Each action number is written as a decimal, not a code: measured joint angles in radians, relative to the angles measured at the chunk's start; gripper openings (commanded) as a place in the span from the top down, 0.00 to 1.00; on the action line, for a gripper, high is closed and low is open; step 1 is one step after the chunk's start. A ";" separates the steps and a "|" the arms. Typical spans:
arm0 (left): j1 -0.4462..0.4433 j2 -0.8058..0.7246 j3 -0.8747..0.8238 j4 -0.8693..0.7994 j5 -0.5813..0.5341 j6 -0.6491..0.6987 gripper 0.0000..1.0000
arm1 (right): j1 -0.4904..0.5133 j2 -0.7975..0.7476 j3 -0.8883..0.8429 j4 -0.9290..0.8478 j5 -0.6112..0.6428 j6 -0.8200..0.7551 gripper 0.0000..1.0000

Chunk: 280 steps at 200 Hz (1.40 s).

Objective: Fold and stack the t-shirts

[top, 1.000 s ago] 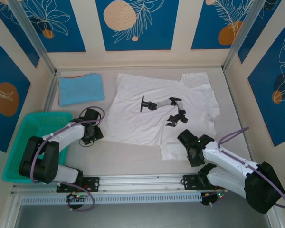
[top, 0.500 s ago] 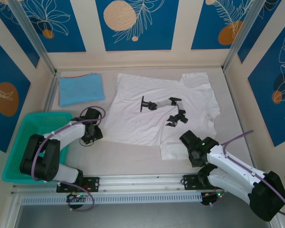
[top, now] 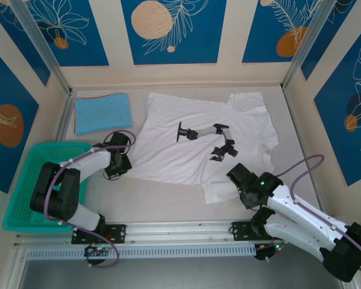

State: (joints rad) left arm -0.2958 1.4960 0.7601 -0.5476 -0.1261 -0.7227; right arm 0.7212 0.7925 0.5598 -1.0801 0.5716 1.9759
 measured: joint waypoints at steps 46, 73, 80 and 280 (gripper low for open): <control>-0.003 -0.087 -0.003 0.009 0.022 0.000 1.00 | 0.112 -0.037 0.145 -0.108 0.070 -0.026 1.00; -0.003 -0.193 -0.002 -0.013 0.022 0.000 1.00 | 0.206 -0.039 0.235 -0.180 0.127 -0.024 1.00; -0.003 -0.216 -0.002 -0.022 0.022 0.000 1.00 | 0.231 -0.039 0.252 -0.198 0.140 -0.024 1.00; 0.002 -0.045 0.292 -0.140 0.096 0.015 1.00 | -0.113 0.123 0.459 -0.035 0.144 -0.641 1.00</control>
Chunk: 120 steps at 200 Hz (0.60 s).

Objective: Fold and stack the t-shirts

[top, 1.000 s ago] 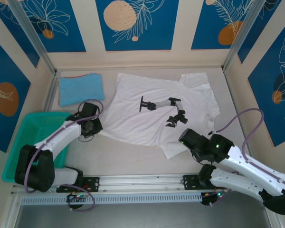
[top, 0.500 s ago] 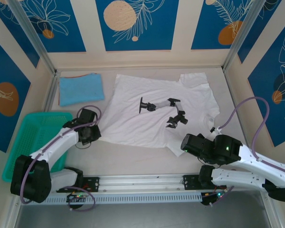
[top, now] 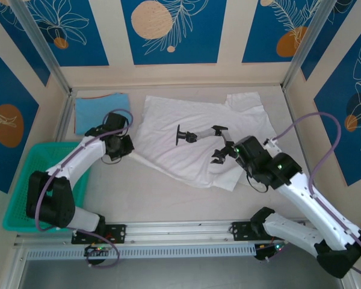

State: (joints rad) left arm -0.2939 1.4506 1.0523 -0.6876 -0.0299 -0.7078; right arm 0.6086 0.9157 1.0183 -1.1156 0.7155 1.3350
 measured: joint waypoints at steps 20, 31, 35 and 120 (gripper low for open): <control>0.018 0.086 0.092 -0.012 0.001 0.000 1.00 | -0.093 0.123 0.050 0.081 -0.064 -0.134 1.00; 0.030 0.144 0.140 -0.024 0.004 0.000 1.00 | -0.130 0.188 0.079 0.116 -0.090 -0.190 1.00; 0.034 0.165 0.156 -0.030 0.005 0.000 1.00 | -0.146 0.216 0.093 0.126 -0.101 -0.211 1.00; 0.073 0.565 0.574 -0.164 0.003 0.001 1.00 | -0.384 0.768 0.376 0.221 -0.206 -0.467 1.00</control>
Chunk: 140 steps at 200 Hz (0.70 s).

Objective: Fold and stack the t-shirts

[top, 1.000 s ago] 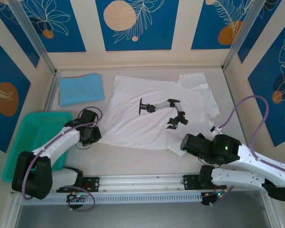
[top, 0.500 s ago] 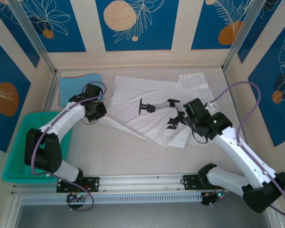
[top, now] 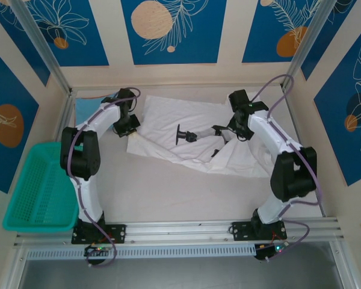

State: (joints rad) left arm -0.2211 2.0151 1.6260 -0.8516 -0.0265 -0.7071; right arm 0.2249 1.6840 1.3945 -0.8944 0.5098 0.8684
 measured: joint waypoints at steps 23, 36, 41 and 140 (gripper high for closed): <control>0.003 0.016 0.050 -0.029 -0.005 0.000 1.00 | -0.036 0.129 0.076 -0.005 -0.025 -0.026 1.00; 0.004 0.016 0.063 -0.040 -0.008 0.000 0.99 | -0.056 0.188 0.113 -0.008 -0.040 -0.037 1.00; 0.005 0.016 0.068 -0.045 -0.008 0.000 0.98 | -0.064 0.207 0.125 -0.008 -0.047 -0.040 1.00; 0.027 0.156 0.256 -0.138 -0.010 0.000 0.80 | -0.223 0.408 0.347 -0.062 -0.170 -0.059 1.00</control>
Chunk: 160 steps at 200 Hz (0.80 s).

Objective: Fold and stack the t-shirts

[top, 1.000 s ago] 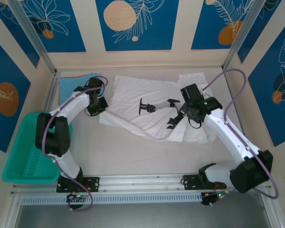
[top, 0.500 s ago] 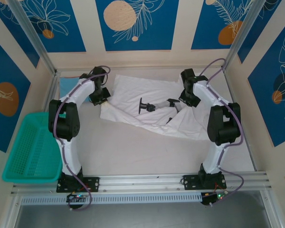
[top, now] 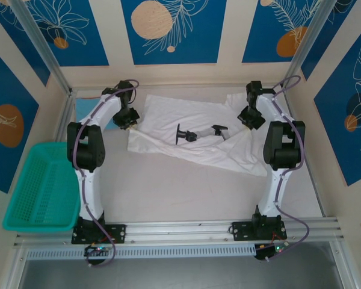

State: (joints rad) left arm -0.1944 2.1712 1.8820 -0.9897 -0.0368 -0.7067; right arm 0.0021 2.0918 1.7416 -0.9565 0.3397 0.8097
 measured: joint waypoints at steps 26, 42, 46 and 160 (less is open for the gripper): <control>0.001 0.068 0.115 -0.046 0.002 0.004 0.61 | 0.001 0.066 0.056 -0.007 -0.035 -0.002 0.51; 0.001 0.078 0.172 -0.067 0.003 0.002 0.51 | -0.005 0.072 0.056 -0.024 -0.064 -0.012 0.42; 0.001 0.076 0.183 -0.072 0.003 0.008 0.50 | -0.008 0.072 0.056 -0.027 -0.069 -0.008 0.40; -0.192 -0.234 -0.368 0.221 0.048 0.026 0.63 | -0.056 -0.691 -0.925 0.300 -0.322 0.030 0.61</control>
State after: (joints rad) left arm -0.3862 1.9373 1.5139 -0.7685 0.0116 -0.6807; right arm -0.0536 1.4006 0.8162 -0.6563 0.0174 0.8394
